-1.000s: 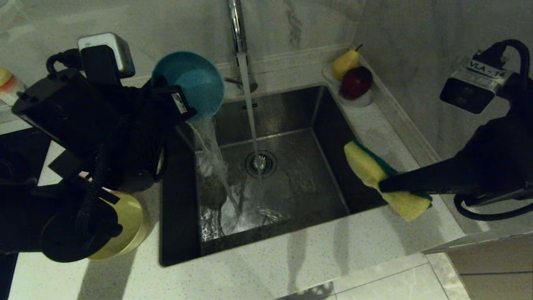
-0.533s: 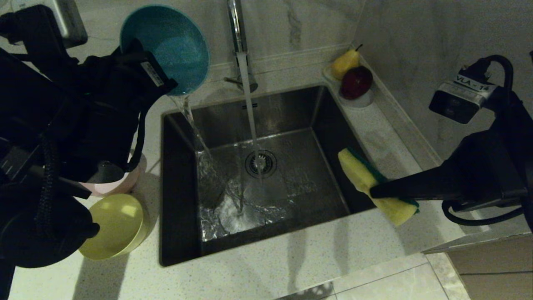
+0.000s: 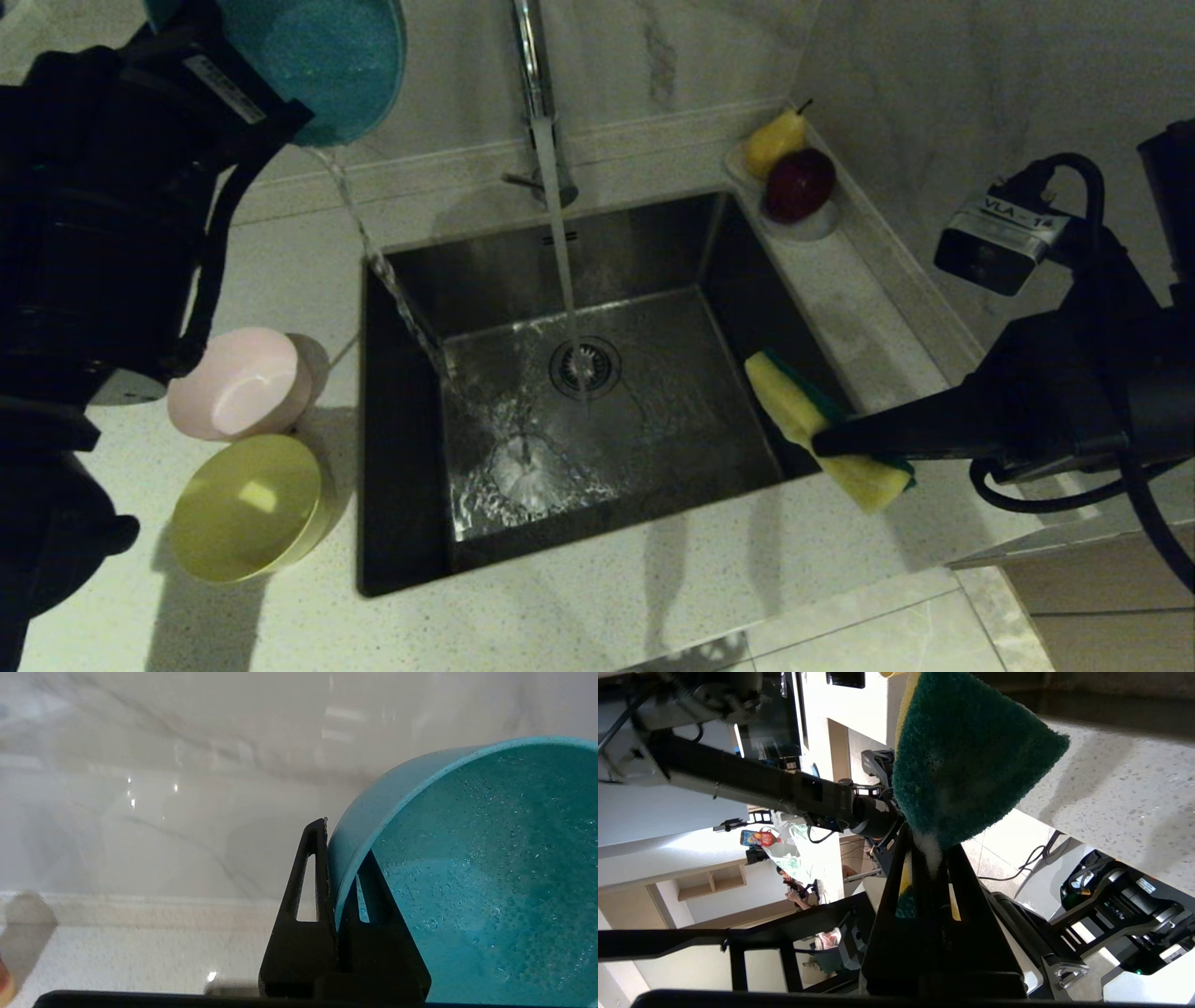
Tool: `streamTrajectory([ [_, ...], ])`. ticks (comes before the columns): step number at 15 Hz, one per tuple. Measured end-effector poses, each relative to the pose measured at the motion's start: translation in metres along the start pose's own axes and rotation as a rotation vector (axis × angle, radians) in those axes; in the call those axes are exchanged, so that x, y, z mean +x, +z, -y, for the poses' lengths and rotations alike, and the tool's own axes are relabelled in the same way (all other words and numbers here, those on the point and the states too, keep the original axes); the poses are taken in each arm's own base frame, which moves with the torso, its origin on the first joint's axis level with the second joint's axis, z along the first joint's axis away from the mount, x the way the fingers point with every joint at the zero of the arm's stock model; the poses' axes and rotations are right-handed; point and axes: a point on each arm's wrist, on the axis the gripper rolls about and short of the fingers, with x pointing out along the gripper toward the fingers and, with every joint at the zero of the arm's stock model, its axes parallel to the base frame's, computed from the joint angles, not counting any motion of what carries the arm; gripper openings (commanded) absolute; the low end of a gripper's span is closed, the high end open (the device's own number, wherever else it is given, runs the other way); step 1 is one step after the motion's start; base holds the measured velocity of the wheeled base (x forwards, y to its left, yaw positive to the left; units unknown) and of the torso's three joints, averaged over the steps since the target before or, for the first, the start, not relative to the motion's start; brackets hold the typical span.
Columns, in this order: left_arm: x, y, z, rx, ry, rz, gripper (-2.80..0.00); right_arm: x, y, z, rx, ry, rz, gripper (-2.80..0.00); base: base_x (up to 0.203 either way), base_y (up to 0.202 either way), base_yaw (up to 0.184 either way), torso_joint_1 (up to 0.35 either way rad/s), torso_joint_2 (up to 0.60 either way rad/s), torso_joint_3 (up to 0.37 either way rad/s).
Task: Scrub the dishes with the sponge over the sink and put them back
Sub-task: Rinse the bowl
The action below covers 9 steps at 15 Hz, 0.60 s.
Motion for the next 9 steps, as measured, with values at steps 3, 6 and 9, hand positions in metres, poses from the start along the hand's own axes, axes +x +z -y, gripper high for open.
streamTrajectory([
  [3,-0.0032,0.0095,-0.0041,0.000,-0.006,0.019,-2.80,0.0010,0.0004,0.0009,0.002,-0.001,-0.002,-2.80,0.000,0.000,0.000,0.000,0.00,0.000],
  [6,-0.0068,0.0100,-0.0059,0.008,-0.018,0.015,-2.80,0.0035,0.0013,0.0030,0.007,-0.002,-0.006,-2.80,0.000,0.000,0.000,0.000,0.00,0.000],
  [9,-0.0073,0.0132,-0.0068,0.017,-0.019,0.020,-2.80,0.0042,0.0039,0.0022,-0.007,0.008,0.012,-2.80,0.000,0.000,0.000,0.000,0.00,0.000],
])
